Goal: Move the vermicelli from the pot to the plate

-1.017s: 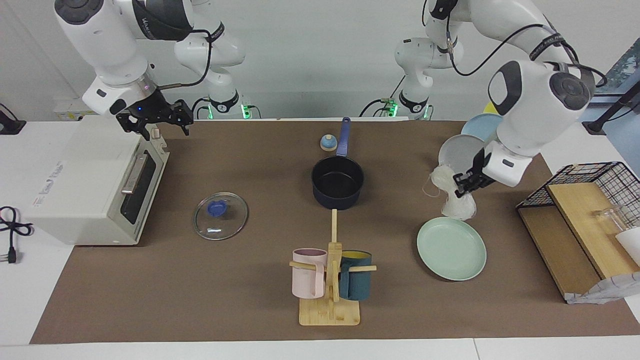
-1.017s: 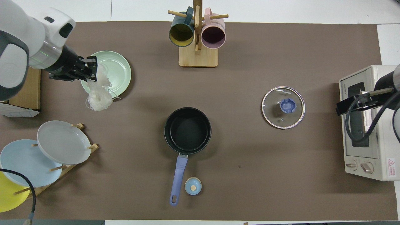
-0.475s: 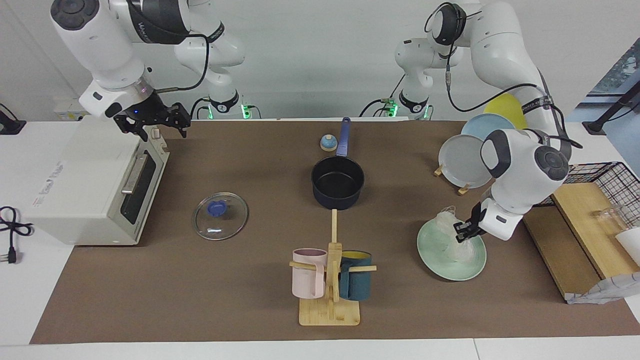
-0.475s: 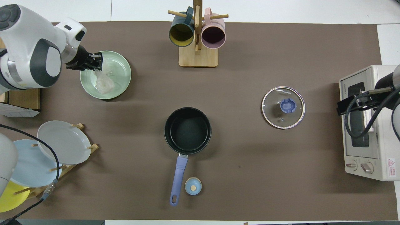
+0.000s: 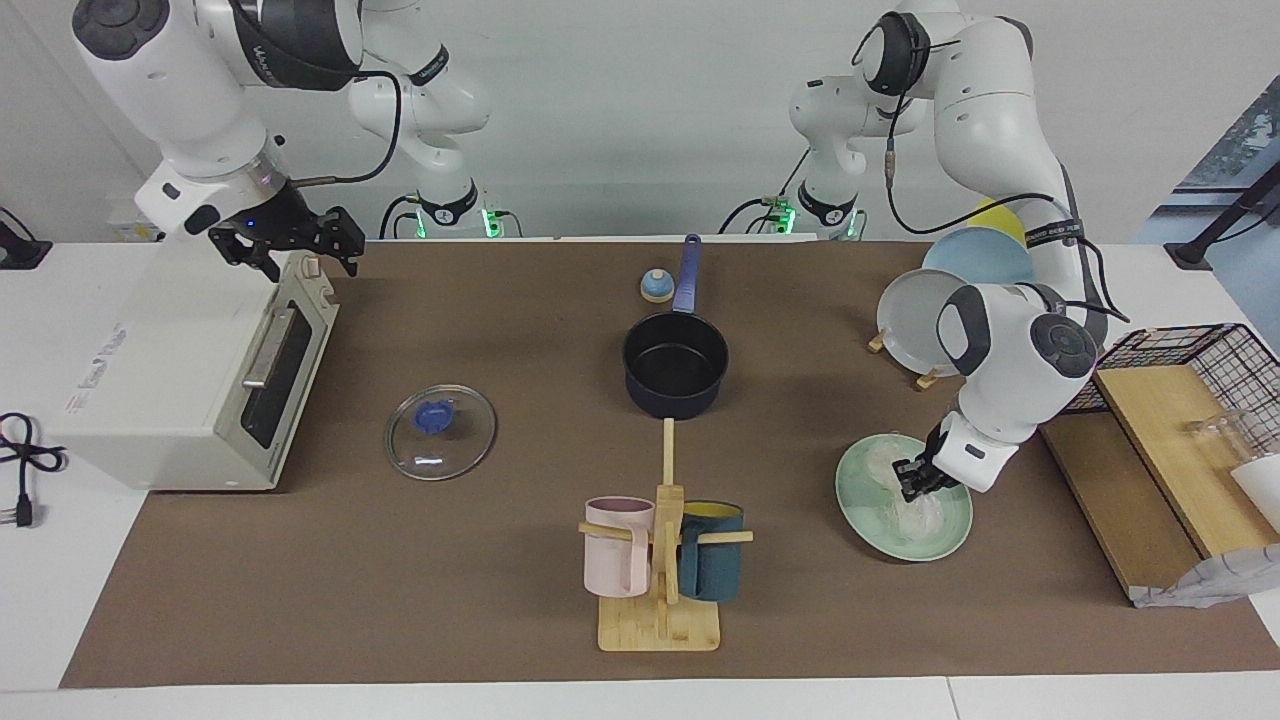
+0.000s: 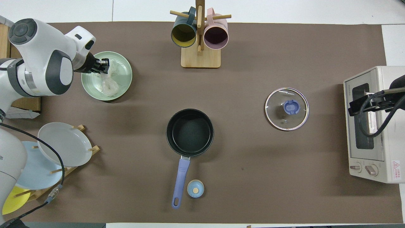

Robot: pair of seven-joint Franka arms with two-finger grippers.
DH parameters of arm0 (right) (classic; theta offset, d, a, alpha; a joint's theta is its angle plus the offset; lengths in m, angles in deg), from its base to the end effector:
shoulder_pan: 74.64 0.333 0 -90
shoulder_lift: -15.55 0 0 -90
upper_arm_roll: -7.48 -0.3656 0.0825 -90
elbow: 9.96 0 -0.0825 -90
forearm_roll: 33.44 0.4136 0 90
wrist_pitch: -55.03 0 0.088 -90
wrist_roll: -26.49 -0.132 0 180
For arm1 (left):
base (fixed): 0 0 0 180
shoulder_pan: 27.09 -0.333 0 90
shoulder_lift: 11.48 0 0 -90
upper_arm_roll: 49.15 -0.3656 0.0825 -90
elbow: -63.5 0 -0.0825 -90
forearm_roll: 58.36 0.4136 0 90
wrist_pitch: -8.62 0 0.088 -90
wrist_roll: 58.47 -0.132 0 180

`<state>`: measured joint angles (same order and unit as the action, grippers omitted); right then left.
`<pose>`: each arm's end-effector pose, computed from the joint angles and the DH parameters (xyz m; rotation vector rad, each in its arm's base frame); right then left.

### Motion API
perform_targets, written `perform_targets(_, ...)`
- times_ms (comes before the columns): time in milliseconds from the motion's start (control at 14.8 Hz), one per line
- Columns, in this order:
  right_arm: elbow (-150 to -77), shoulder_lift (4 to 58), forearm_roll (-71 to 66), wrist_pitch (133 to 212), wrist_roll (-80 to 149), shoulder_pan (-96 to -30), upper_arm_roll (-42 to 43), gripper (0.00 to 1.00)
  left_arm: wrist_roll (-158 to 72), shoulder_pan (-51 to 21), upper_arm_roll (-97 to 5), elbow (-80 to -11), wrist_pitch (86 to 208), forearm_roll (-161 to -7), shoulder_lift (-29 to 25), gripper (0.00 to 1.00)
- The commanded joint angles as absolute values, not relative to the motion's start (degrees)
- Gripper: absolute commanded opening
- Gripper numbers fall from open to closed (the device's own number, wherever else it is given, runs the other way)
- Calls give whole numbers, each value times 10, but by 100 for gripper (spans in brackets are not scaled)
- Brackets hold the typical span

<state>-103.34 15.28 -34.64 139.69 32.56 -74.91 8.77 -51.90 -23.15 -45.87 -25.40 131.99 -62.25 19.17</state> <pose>0.5656 -0.0184 0.6155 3.1196 0.1222 -0.2323 0.7488 -0.0926 0.3482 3.0457 0.0504 0.0858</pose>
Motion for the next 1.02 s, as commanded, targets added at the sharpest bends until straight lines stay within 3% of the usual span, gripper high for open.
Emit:
perform_targets(0,-1029,151,-343,1401,320,-754,83,100,-521,-226,-462,-239,1286,-613,178,100)
perform_targets(271,-1027,151,-342,1396,319,-752,81,100,-517,-236,-467,-207,1152,-614,95,100)
perform_targets(542,-1027,148,-343,1399,319,-748,79,100,-514,-231,-471,-220,1028,-594,-28,100)
perform_targets(949,-1027,149,-341,1403,319,-748,77,100,-513,-230,-470,-342,998,-593,-150,100)
